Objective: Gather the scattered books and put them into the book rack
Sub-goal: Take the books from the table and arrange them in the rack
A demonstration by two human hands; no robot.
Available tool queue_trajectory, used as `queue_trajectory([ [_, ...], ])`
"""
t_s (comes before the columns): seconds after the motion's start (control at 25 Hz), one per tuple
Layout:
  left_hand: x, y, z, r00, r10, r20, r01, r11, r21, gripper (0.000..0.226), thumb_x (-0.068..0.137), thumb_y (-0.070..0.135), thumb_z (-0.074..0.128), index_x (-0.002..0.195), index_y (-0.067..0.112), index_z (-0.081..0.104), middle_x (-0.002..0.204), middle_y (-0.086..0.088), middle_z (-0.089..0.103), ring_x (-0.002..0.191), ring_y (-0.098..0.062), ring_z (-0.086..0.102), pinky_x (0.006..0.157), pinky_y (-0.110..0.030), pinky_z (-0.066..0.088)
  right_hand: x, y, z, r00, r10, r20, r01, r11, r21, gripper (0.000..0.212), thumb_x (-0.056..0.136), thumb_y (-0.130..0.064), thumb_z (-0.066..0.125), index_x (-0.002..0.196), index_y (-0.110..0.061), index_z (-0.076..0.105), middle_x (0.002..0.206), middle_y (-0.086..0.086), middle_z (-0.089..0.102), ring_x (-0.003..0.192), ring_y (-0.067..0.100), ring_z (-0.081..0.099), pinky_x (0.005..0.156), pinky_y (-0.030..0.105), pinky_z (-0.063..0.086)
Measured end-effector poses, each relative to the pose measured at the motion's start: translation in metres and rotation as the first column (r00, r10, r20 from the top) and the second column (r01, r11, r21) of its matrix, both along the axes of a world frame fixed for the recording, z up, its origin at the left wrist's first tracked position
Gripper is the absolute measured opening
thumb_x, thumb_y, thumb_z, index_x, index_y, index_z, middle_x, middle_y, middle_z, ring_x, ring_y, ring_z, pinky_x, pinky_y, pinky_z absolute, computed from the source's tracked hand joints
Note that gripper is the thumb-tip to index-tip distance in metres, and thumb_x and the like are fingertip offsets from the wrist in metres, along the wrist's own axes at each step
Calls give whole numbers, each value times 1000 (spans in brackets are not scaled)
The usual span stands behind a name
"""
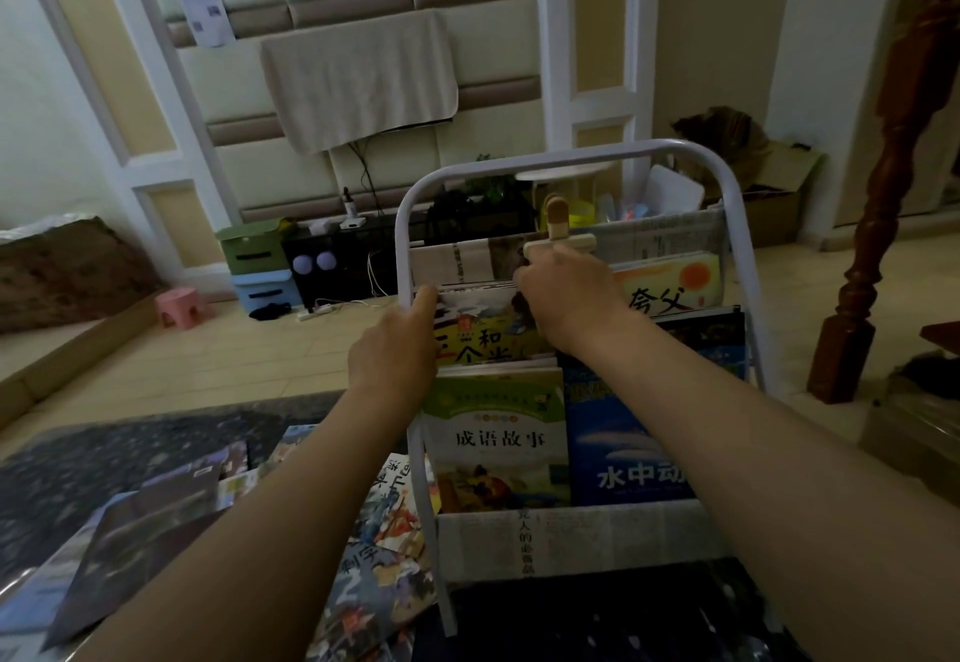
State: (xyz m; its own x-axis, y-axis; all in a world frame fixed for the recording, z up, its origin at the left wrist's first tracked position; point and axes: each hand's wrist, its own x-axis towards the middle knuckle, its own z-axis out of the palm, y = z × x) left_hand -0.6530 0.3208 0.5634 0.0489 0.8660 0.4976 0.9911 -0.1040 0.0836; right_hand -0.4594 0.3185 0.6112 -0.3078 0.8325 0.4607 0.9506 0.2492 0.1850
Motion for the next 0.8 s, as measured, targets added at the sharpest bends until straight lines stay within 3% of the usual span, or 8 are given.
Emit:
queue_trajectory([
  [0.28,2,-2,3,999,34,-20,-35,999,-30,41,95,22,57,127,26,32,100,-14,57,78,-34,61,62,-44,54,0,-5,1,1000,-10,-9,10,1000,0,28,97,-5,52,122,-11,61,134,13,51,125,33,48,88,43,48],
  [0.52,-4,-10,28,998,4,-66,-16,984,-180,53,97,42,52,139,30,22,115,-15,59,87,-32,61,69,-44,54,-1,-15,21,999,2,35,3,990,-144,26,95,-15,57,120,-11,61,127,11,55,116,33,55,87,46,48],
  [0.64,-20,-22,44,998,-57,-17,54,991,-120,59,98,51,41,146,37,10,114,-13,59,87,-32,61,71,-45,54,-11,-31,29,999,20,43,-16,996,-87,28,93,-24,57,119,-14,58,122,9,59,114,32,56,93,48,44],
  [0.8,-63,-50,50,999,-21,-35,20,999,-40,58,98,54,38,146,30,16,133,-15,46,104,-35,59,80,-49,53,-59,-61,25,983,148,-106,-156,985,-77,22,94,-20,55,115,-15,56,117,8,60,109,28,56,95,45,45],
])
